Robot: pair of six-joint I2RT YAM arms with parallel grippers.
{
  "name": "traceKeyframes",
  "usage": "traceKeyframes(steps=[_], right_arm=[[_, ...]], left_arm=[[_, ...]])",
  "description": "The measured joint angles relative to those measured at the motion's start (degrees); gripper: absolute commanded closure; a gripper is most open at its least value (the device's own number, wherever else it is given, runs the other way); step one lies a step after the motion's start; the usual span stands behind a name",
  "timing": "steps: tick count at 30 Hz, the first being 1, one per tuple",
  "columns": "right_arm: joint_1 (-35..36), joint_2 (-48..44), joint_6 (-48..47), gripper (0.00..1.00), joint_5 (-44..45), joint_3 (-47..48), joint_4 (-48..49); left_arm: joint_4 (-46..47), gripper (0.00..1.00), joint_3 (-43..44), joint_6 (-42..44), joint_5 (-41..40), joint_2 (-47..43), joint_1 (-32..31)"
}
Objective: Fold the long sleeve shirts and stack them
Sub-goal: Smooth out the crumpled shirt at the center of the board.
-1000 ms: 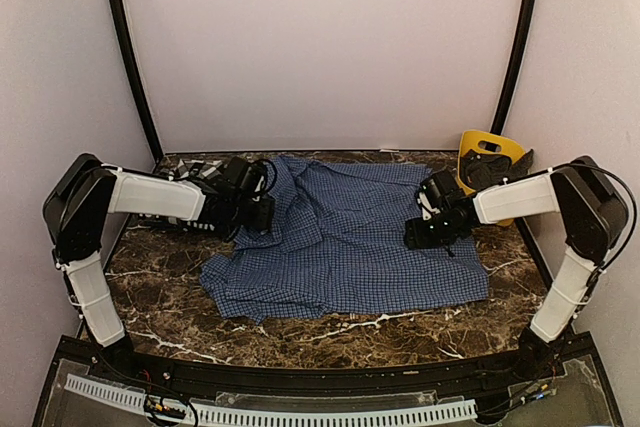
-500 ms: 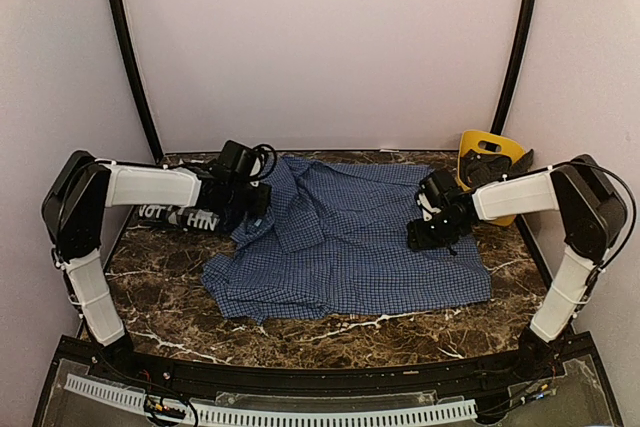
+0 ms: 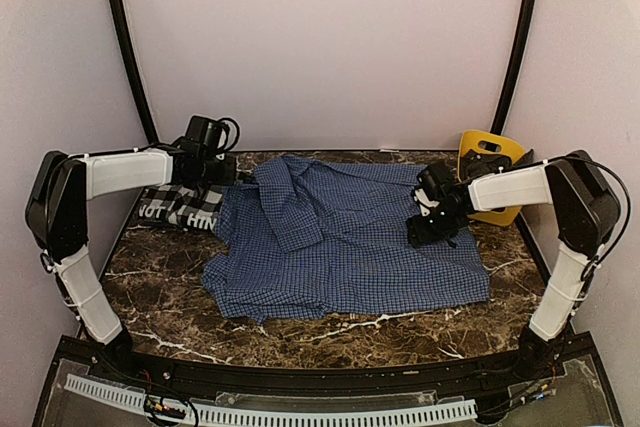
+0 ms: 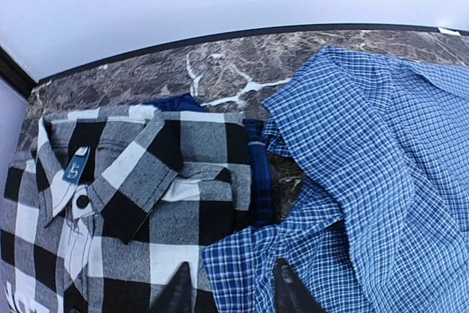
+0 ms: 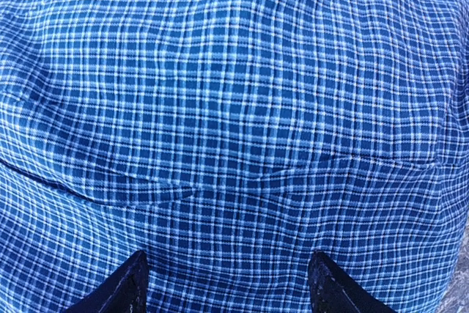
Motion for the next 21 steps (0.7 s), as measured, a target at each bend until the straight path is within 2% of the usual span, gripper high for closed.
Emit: traceKeyframes(steps=[5,9,16,21], right_arm=[[0.00,-1.16,-0.28,0.28,0.04,-0.20,-1.25],[0.37,-6.23,-0.11,0.27,-1.27,-1.44,-2.03],[5.14,-15.13,1.27,0.26,-5.27,-4.50,-1.84],[8.17,-16.02,2.62,0.26,-8.04,-7.23,-0.72]], left_arm=[[-0.55,0.43,-1.29,-1.05,-3.87,-0.22,1.01],[0.48,0.31,-9.62,-3.28,-1.22,-5.92,1.53],[5.46,0.27,-25.07,-9.51,12.76,-24.35,0.81],[10.45,0.26,-31.19,-13.44,20.76,-27.30,-0.42]])
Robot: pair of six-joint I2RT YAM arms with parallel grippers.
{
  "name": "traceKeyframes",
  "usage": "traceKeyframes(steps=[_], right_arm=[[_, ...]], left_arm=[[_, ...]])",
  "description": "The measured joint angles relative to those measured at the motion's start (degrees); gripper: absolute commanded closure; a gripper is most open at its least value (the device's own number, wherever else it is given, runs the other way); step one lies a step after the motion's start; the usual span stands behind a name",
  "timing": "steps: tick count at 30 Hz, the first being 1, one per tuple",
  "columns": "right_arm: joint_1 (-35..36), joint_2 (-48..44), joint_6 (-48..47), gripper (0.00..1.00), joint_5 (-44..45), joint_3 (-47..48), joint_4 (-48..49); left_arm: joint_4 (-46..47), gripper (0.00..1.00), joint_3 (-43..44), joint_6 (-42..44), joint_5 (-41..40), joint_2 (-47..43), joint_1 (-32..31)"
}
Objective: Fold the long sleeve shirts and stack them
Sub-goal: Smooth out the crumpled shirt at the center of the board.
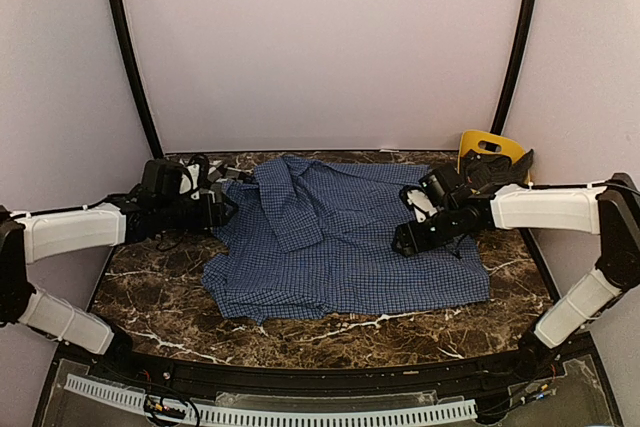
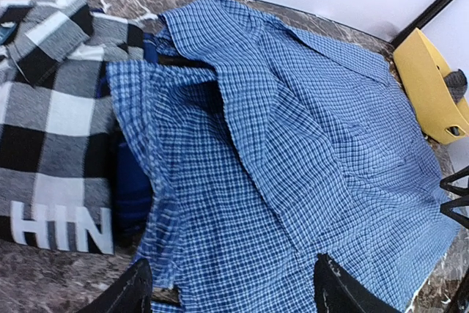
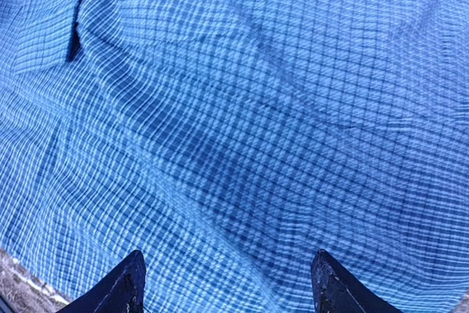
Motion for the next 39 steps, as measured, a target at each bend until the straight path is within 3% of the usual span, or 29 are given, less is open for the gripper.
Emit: traceKeyframes(steps=[6,10,18,25,34,39], right_arm=[[1.53,0.46,1.25,0.27,-4.57,-1.09,3.87],[2.45,2.10,1.55,0.27,-5.62,-1.07,5.60],[2.80,2.97,2.05,0.27,-5.88,-1.07,6.14],[2.80,3.04,2.05,0.27,-5.86,-1.09,6.51],[2.80,3.69,2.03,0.28,-5.60,-1.38,6.71],[2.80,3.85,2.05,0.28,-5.38,-1.97,6.86]], left_arm=[[5.18,0.26,-0.68,-2.95,5.55,6.51,-3.10],[6.62,0.27,3.98,-3.32,6.93,15.28,-6.01],[7.23,0.38,13.49,-3.32,4.98,28.50,-8.04],[7.32,0.45,16.35,-3.30,2.21,34.05,-8.07],[11.04,0.65,17.77,-4.39,2.64,38.21,-8.07],[13.75,0.82,17.75,-5.49,3.08,38.77,-8.07]])
